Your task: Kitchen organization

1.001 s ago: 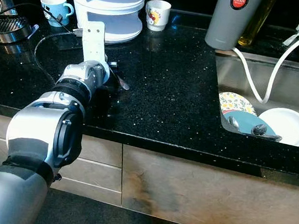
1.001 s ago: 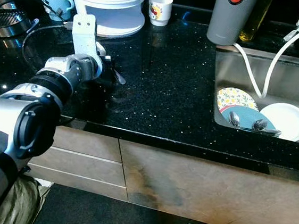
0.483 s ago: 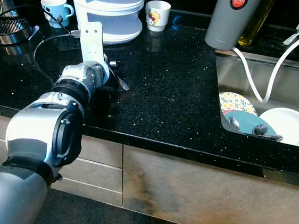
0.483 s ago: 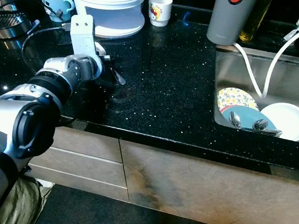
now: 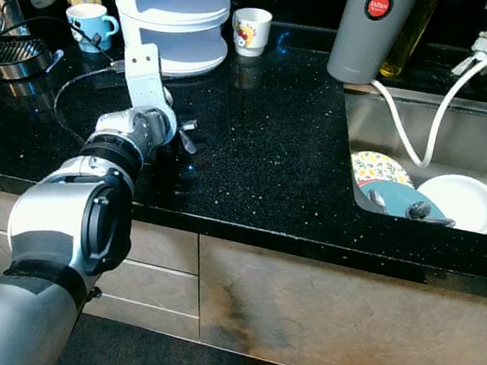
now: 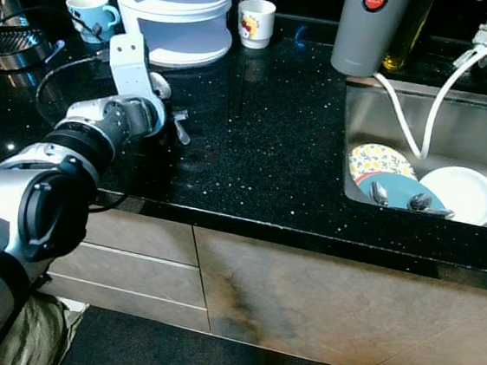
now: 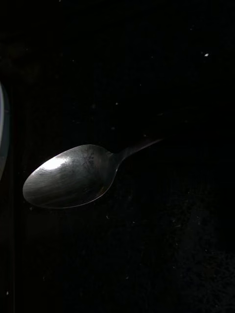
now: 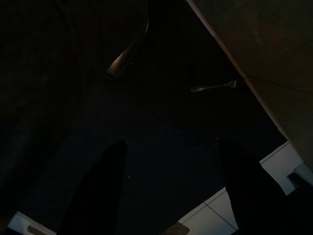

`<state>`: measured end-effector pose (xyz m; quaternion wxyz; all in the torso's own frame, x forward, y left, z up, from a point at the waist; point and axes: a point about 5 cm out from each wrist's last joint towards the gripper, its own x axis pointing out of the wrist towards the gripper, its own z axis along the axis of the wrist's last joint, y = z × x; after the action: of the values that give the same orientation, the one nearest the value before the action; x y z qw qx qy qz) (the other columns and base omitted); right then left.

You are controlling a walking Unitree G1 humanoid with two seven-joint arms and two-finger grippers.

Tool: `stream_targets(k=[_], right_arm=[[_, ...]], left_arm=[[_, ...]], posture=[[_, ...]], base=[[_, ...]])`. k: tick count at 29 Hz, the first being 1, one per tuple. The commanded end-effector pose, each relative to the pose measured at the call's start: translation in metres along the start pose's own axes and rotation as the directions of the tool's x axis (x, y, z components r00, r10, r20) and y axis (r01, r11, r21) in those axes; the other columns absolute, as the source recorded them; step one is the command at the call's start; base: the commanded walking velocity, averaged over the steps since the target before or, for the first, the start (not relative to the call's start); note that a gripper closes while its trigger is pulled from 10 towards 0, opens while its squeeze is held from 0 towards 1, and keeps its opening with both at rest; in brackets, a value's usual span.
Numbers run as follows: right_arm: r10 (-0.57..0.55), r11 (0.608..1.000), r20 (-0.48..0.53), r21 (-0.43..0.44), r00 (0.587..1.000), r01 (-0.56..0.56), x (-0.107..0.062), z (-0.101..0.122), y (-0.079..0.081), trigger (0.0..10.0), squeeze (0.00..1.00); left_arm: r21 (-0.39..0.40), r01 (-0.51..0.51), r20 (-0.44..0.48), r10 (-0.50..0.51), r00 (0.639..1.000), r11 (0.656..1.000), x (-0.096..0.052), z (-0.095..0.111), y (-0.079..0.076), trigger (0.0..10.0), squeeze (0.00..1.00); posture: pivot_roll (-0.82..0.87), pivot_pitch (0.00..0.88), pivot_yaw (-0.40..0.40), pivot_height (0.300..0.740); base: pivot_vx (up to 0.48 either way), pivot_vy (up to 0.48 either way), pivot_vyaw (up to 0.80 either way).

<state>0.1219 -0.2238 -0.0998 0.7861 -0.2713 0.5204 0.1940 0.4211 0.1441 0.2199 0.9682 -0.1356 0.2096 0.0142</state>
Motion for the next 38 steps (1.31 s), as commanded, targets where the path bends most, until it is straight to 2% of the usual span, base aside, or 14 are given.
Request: stream_targets(k=[1,6,7,16,25,26,31,38], right_arm=[[-0.001,1.0,-0.002,0.004,1.0,0.001,0.0,-0.001,0.001,10.0,0.0],[-0.001,1.0,-0.006,-0.001,1.0,0.001,0.0,-0.002,0.0,10.0,0.0],[-0.001,1.0,-0.01,-0.004,1.0,0.001,-0.001,-0.003,0.0,10.0,0.0],[0.004,1.0,-0.017,-0.011,1.0,-0.004,0.0,-0.003,0.002,10.0,0.0],[-0.006,1.0,-0.006,0.006,1.0,0.006,0.001,0.001,0.001,10.0,0.0],[-0.007,1.0,-0.003,0.008,1.0,0.008,0.001,0.003,0.001,10.0,0.0],[-0.004,1.0,0.001,0.003,1.0,0.004,0.002,0.005,0.001,10.0,0.0],[-0.004,1.0,0.002,0.004,1.0,0.004,0.002,0.006,0.0,10.0,0.0]], left_arm=[[0.001,-0.029,-0.139,0.029,0.99,1.0,0.005,-0.033,0.01,0.0,0.0],[-0.005,-0.008,-0.137,0.008,0.991,1.0,0.004,-0.031,0.007,0.0,0.0],[0.013,0.016,-0.141,-0.014,0.99,1.0,0.004,-0.031,0.006,0.0,0.0],[0.06,0.05,-0.155,-0.04,0.987,0.997,0.003,-0.03,0.005,0.0,0.0],[0.067,0.062,-0.119,-0.053,0.992,0.996,0.002,-0.018,0.004,0.0,0.0],[0.073,0.066,-0.096,-0.059,0.994,0.995,0.0,-0.01,0.004,0.0,0.0],[0.085,0.072,-0.072,-0.066,0.995,0.994,-0.002,-0.001,0.004,0.0,0.0],[0.124,0.114,-0.027,-0.111,0.993,0.986,-0.006,0.014,-0.006,0.0,0.0]], posture=[[-0.1,0.094,0.045,0.74],[-0.13,0.084,0.031,0.74],[-0.17,0.058,0.025,0.74],[-0.17,0.027,0.036,0.74],[-0.17,0.049,0.039,0.74],[-0.13,0.06,0.051,0.74],[-0.08,0.048,0.058,0.74],[-0.05,0.072,0.047,0.74]], base=[[0.0,0.0,0.0],[0.0,0.0,0.0],[0.0,0.0,0.0],[0.0,0.0,0.0],[0.0,0.0,0.0],[0.0,0.0,0.0],[0.0,0.0,0.0],[0.0,0.0,0.0]])
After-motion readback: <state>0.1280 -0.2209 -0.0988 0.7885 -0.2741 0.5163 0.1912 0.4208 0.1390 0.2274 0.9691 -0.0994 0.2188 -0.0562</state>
